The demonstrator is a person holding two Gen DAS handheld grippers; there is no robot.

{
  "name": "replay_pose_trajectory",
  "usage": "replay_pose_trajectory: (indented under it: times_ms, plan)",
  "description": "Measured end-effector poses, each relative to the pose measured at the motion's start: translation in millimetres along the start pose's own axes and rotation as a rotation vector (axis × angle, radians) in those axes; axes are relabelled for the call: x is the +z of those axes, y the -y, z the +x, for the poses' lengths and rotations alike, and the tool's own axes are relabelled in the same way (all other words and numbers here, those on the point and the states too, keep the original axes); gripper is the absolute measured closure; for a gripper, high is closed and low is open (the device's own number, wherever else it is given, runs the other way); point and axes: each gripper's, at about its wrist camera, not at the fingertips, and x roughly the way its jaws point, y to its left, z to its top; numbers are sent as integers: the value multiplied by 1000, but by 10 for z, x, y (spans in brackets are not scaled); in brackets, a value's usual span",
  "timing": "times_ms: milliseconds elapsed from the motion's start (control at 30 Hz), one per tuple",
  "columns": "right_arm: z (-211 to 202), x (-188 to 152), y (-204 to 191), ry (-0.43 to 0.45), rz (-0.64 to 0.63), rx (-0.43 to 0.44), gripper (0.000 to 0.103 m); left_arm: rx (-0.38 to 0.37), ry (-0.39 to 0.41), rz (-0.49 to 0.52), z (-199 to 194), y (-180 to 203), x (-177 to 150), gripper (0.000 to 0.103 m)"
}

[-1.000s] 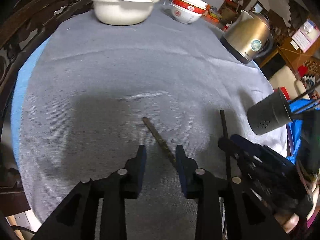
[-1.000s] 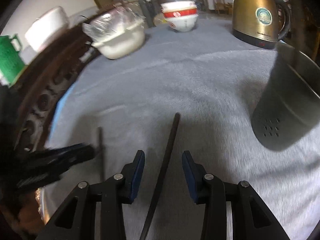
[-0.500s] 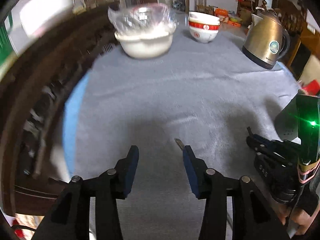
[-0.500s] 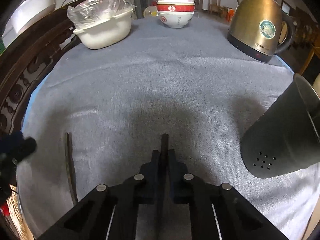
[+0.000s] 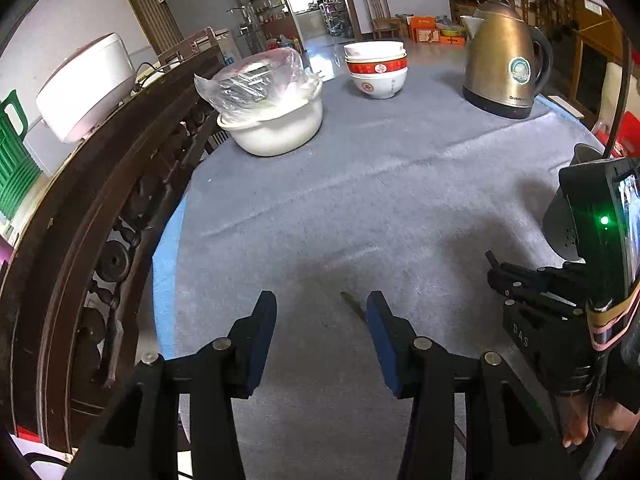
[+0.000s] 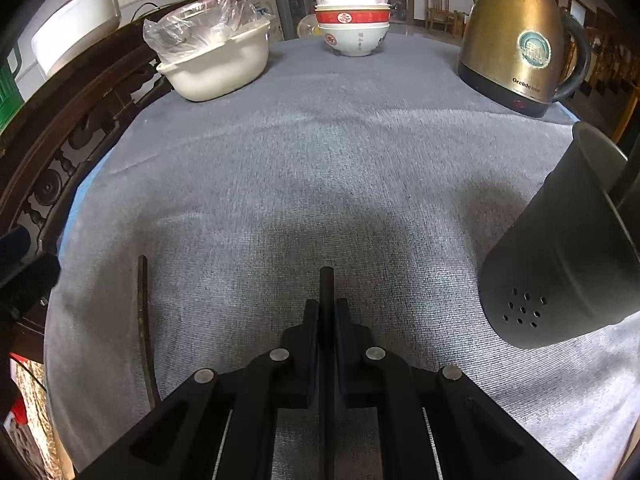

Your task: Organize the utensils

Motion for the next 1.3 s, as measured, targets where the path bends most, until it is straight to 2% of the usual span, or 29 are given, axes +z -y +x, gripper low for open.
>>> replay_pose_trajectory:
  times_ms: [267, 1300]
  plan:
    - [4, 12, 9, 0, 8, 6, 93, -14, -20, -2, 51, 34, -28, 55]
    - [24, 57, 29, -17, 34, 16, 93, -8, -19, 6, 50, 31, -21, 55]
